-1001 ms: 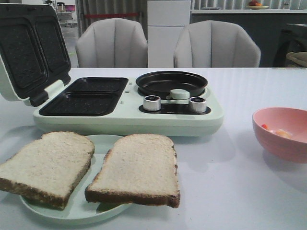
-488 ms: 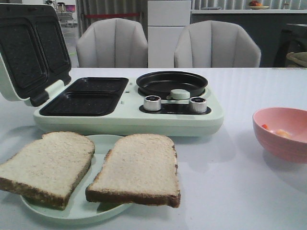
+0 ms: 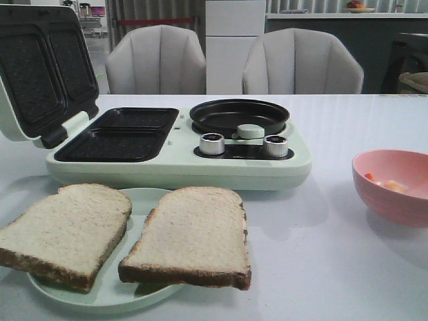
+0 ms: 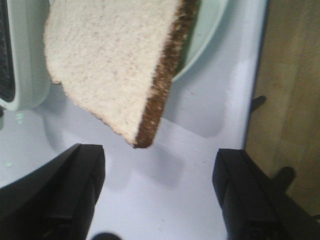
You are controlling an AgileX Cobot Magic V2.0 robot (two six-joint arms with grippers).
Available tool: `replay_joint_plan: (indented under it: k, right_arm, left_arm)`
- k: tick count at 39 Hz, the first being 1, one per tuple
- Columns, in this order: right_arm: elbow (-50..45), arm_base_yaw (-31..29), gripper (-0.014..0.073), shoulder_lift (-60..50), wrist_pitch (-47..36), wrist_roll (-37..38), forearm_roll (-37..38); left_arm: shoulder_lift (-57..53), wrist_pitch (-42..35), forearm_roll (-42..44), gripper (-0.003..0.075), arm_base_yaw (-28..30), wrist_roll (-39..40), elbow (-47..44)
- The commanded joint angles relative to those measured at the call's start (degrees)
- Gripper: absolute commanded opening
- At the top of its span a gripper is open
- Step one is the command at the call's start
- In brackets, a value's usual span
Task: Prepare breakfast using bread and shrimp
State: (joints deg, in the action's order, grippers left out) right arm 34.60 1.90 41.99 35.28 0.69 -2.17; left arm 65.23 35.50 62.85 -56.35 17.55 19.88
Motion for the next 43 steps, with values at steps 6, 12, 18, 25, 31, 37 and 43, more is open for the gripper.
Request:
replay_joint_plan:
  k: [6, 12, 18, 25, 31, 37, 43]
  right_arm:
    - [1.7, 0.0, 0.0511, -0.1, -3.9, 0.0, 0.0]
    - [1.7, 0.0, 0.0511, -0.1, -3.9, 0.0, 0.0]
    - [1.7, 0.0, 0.0511, -0.1, -3.9, 0.0, 0.0]
    - [1.7, 0.0, 0.0511, -0.1, -3.9, 0.0, 0.0]
    - [1.7, 0.0, 0.0511, -0.1, -3.9, 0.0, 0.0]
    - [1.7, 0.0, 0.0511, -0.1, -3.9, 0.0, 0.0]
    - [1.7, 0.0, 0.0511, -0.1, -3.9, 0.0, 0.0]
  left_arm:
    - [10.3, 5.0, 21.8, 0.0500, -0.3, 17.8, 1.7]
    - [15.8, 6.0, 26.1, 0.0478, -0.3, 19.4, 1.7]
    - [18.3, 8.0, 29.7, 0.0391, -0.3, 24.1, 1.9]
    - [19.0, 8.0, 30.1, 0.0275, -0.3, 24.2, 1.9]
    - [19.0, 8.0, 30.1, 0.0163, -0.3, 24.2, 1.9]
    - [19.0, 8.0, 30.1, 0.0098, -0.3, 24.2, 1.9]
    - [19.0, 8.7, 30.0, 0.0098, -0.3, 24.3, 1.9]
